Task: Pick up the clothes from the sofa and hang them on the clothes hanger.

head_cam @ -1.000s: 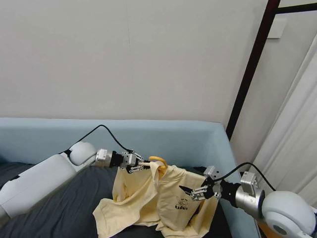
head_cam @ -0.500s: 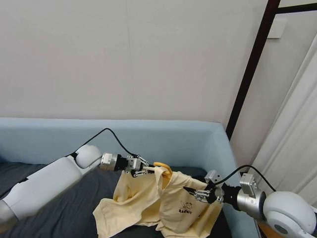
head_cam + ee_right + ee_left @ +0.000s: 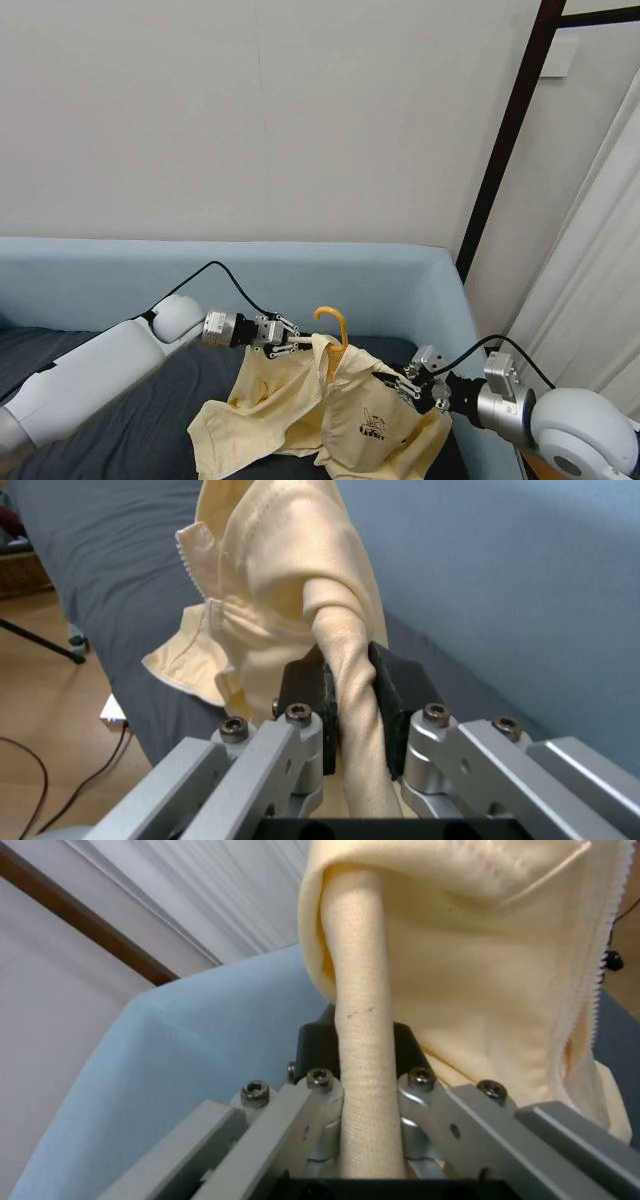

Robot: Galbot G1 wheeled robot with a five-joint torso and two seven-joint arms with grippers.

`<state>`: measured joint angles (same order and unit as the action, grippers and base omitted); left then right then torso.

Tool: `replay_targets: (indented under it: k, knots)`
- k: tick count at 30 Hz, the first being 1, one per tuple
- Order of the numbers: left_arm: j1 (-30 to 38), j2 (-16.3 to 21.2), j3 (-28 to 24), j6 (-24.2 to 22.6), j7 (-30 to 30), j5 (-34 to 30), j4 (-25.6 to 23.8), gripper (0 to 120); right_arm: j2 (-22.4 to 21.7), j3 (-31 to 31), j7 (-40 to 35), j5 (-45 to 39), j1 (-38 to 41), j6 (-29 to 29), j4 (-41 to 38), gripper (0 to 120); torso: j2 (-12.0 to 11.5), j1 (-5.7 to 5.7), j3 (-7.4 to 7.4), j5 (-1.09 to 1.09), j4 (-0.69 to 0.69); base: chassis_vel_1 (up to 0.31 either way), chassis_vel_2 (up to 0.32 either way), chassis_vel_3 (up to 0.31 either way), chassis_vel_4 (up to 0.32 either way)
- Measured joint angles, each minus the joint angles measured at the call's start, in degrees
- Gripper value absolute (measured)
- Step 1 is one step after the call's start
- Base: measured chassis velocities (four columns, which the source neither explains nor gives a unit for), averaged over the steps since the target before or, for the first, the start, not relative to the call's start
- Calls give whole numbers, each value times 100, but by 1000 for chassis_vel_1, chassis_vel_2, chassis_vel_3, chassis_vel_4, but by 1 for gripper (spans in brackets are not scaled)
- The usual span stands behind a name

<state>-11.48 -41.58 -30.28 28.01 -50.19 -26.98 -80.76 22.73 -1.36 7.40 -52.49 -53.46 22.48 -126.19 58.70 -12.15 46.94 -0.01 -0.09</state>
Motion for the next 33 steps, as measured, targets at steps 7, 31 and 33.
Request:
replay_targets:
  k: [7, 31, 33]
  knots:
    - [-117, 140, 48, 10, 468, 106, -162, 25, 63, -22, -189, 125, -45, -237, -6, 9, 0, 0, 0, 0, 0, 0, 0, 0, 0]
    - [-1981, 907, 1639, -356, 2727, 112, -1779, 100, 706, -241, -1607, 383, -138, -711, -31, 7, 0, 0, 0, 0, 0, 0, 0, 0, 0]
    - [-2079, 884, 1653, -432, 2961, 78, -1877, 100, 714, -266, -1670, 377, -148, -717, -63, 7, 1, 0, -1, 1, -1, 0, 0, 0, 0]
